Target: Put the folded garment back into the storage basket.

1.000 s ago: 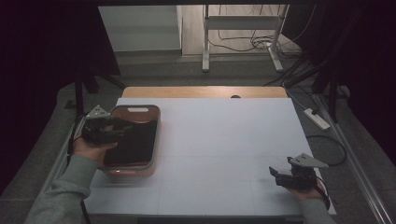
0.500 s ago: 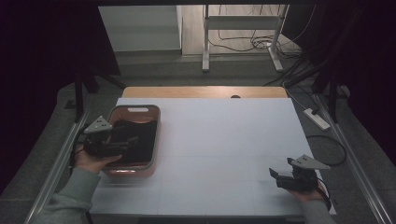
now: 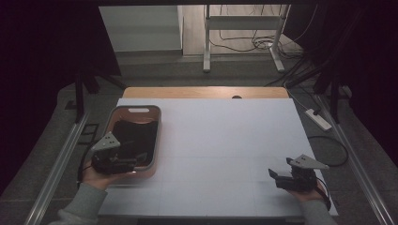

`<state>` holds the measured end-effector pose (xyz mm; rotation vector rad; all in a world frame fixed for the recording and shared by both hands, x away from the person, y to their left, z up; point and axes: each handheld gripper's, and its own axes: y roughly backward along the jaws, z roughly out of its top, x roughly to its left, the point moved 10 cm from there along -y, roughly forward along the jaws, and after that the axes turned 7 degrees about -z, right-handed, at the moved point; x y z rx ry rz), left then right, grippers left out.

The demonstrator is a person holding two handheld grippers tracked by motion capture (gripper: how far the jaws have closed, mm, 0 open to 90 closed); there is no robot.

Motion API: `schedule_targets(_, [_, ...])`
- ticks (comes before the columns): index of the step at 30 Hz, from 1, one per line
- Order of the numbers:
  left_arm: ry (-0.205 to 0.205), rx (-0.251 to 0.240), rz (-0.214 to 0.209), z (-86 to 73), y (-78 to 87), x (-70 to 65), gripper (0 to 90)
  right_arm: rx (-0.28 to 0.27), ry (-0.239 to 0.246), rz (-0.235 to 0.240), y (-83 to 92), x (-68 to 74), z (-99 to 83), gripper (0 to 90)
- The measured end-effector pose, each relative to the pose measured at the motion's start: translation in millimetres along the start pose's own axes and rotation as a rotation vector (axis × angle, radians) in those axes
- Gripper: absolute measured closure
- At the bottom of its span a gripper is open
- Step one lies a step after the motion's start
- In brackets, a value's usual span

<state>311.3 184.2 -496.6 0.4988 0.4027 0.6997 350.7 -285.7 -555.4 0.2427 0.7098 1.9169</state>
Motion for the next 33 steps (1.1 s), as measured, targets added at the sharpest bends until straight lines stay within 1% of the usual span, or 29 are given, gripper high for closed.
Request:
schedule_targets(1, [-0.003, -0.002, -0.010, -2.2, -2.3, -5.6, 29.7, 0.002, 0.001, 0.001, -0.8, 0.8, 0.5, 17.7])
schedule_targets(2, [-0.003, -0.004, -0.016, -3.2, -3.3, -8.3, 29.6, 0.002, 0.002, 0.002, -1.1, 1.2, 0.9, 17.7])
schedule_targets(3, [-0.003, -0.004, -0.016, -3.2, -3.3, -8.3, 29.6, 0.000, 0.005, 0.003, -1.4, 1.2, 1.3, 17.7])
schedule_targets(5, [-0.006, -0.006, -0.033, -6.4, -6.5, -15.8, 29.5, -0.004, 0.010, 0.007, -1.5, 2.0, 2.0, 17.7])
schedule_targets(6, [-0.006, -0.006, -0.033, -6.4, -6.5, -15.8, 29.5, -0.004, 0.010, 0.007, -1.5, 2.0, 2.0, 17.7])
schedule_targets(7, [-0.006, -0.006, -0.042, -8.5, -8.5, -20.0, 29.5, -0.005, 0.012, 0.010, -1.4, 2.6, 2.3, 17.6])
schedule_targets(13, [-0.010, -0.004, -0.055, -13.1, -12.3, -27.0, 29.5, -0.011, 0.010, 0.012, -0.4, 2.8, 3.0, 17.7])
schedule_targets(17, [-0.011, -0.002, -0.060, -15.4, -14.8, -28.3, 29.4, -0.018, 0.008, 0.013, 1.2, 3.0, 3.6, 17.7])
schedule_targets(33, [-0.009, -0.010, -0.068, -15.8, -15.6, -30.1, 29.0, -0.030, 0.012, 0.014, 2.7, 3.0, 5.4, 17.6])
